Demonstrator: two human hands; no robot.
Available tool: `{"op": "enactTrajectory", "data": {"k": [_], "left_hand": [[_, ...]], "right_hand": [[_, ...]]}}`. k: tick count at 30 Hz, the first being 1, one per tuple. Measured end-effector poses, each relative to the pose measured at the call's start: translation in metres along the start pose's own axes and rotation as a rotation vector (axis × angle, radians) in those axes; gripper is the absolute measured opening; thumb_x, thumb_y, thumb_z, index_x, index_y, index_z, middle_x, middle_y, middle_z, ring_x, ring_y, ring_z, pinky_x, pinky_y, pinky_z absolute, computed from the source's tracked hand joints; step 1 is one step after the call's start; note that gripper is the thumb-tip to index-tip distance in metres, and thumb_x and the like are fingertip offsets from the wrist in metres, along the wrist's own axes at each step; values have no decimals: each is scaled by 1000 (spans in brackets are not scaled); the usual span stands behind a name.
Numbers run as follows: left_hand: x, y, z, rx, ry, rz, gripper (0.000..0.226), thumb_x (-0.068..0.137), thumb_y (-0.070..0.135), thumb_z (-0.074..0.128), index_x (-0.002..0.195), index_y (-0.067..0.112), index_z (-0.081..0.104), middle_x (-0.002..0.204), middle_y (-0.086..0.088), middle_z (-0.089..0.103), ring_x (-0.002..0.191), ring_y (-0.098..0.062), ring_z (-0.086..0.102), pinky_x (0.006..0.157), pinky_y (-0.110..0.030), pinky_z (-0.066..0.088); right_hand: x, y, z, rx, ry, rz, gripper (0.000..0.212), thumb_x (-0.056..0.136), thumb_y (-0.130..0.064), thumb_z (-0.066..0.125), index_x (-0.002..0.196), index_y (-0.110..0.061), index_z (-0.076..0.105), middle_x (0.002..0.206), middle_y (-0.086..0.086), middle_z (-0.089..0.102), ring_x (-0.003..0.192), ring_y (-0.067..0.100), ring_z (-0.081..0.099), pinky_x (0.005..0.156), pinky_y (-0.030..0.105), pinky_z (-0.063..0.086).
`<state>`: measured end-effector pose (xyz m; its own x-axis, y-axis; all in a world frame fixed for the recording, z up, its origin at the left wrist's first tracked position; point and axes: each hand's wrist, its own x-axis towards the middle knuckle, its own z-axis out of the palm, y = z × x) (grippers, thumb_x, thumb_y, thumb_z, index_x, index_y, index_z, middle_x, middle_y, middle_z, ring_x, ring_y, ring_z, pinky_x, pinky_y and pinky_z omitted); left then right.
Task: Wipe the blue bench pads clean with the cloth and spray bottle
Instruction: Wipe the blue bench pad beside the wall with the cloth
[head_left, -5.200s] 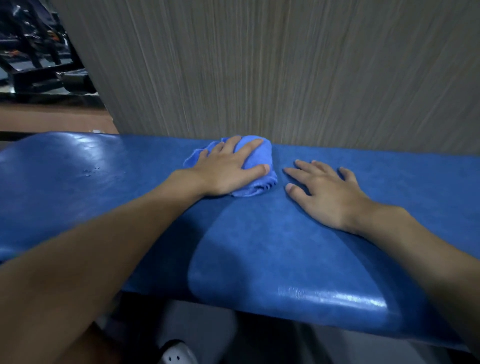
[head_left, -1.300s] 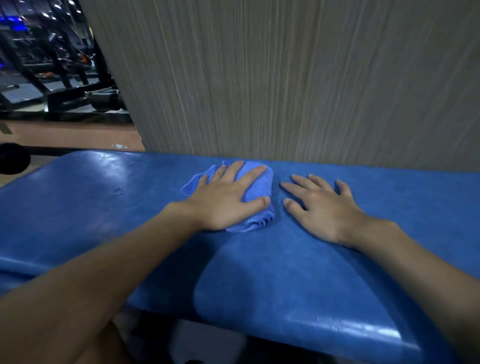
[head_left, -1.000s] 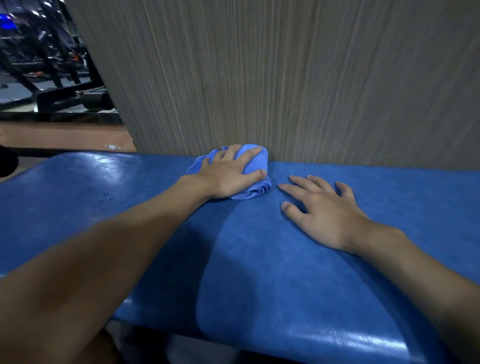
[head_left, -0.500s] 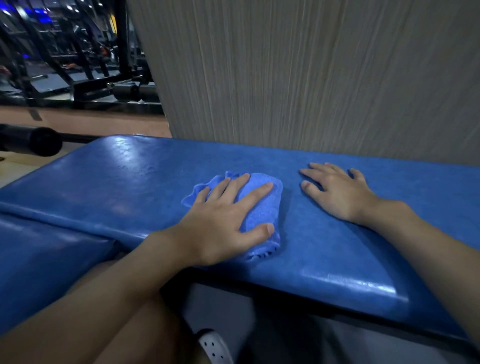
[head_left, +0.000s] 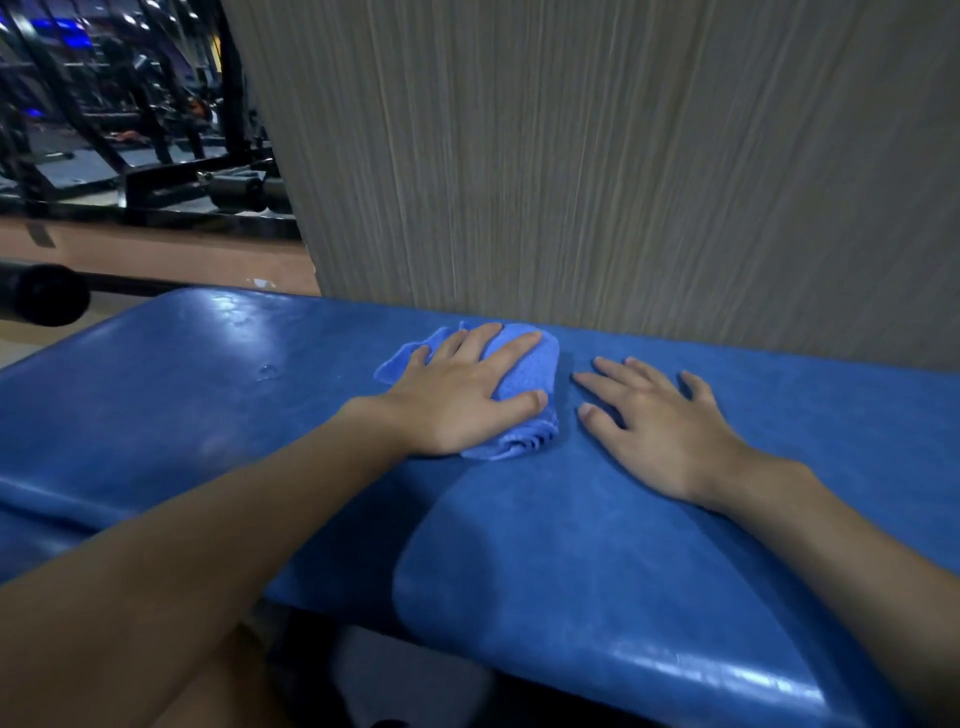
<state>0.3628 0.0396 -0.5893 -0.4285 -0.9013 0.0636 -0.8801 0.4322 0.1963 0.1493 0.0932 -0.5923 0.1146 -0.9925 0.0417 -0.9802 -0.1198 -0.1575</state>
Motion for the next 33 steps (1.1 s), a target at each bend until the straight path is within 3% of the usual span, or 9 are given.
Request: {"op": "enactTrajectory", "data": {"k": [5, 10, 12, 19, 25, 27, 30, 33], "left_hand": [[66, -8, 3, -12, 16, -43, 80, 76, 76, 18, 152, 53, 8, 166, 8, 8, 151, -22, 9, 119, -57, 10], [71, -10, 5, 3, 15, -54, 75, 82, 78, 23, 152, 54, 8, 166, 7, 6, 152, -26, 7, 120, -55, 8], [58, -7, 4, 6, 12, -55, 74, 85, 78, 25, 152, 53, 7, 167, 5, 2, 153, -26, 4, 120, -54, 6], [-33, 6, 0, 35, -8, 8, 90, 67, 82, 4, 152, 54, 0, 167, 7, 0, 153, -18, -1, 121, -52, 8], [-117, 13, -4, 101, -24, 70, 77, 70, 85, 0, 141, 62, -21, 166, 8, -9, 153, -16, -7, 121, -47, 7], [-127, 12, -6, 133, -18, 93, 73, 71, 87, -3, 135, 64, -28, 166, 7, -8, 153, -17, -7, 121, -47, 8], [-119, 10, -5, 153, -10, 80, 81, 73, 80, -1, 147, 54, -19, 166, 6, -4, 152, -17, -5, 120, -48, 9], [-92, 7, -6, 104, -21, 52, 89, 71, 79, 0, 153, 48, -8, 165, 8, 0, 152, -16, -3, 120, -49, 9]], "right_hand": [[-1, 1, 2, 9, 9, 3, 54, 99, -55, 22, 151, -43, 24, 164, -17, 11, 151, 9, 4, 120, 54, 3], [-2, 1, 1, 29, 4, 13, 54, 99, -56, 23, 151, -43, 25, 163, -18, 11, 151, 8, 3, 120, 52, 0], [-2, 1, 0, 29, 5, 10, 54, 99, -56, 22, 151, -43, 24, 163, -18, 11, 151, 8, 3, 120, 51, 0], [-4, 1, 0, 5, -29, 5, 53, 101, -55, 19, 153, -43, 20, 164, -16, 9, 151, 9, 2, 120, 53, -1], [-8, -2, -4, -20, -63, 5, 53, 102, -53, 14, 154, -42, 17, 165, -13, 7, 152, 12, 1, 119, 57, -1], [-11, -6, -8, -131, -33, -10, 53, 102, -52, 11, 153, -41, 20, 164, -12, 12, 152, 17, 3, 116, 63, -5], [-10, -12, -16, -313, 66, -83, 49, 102, -48, 16, 147, -37, 35, 159, -11, 25, 152, 19, 7, 114, 65, -8], [2, -16, -22, -95, 26, -43, 47, 104, -44, 23, 150, -37, 31, 162, -11, 22, 152, 14, 8, 118, 60, -3]]}}
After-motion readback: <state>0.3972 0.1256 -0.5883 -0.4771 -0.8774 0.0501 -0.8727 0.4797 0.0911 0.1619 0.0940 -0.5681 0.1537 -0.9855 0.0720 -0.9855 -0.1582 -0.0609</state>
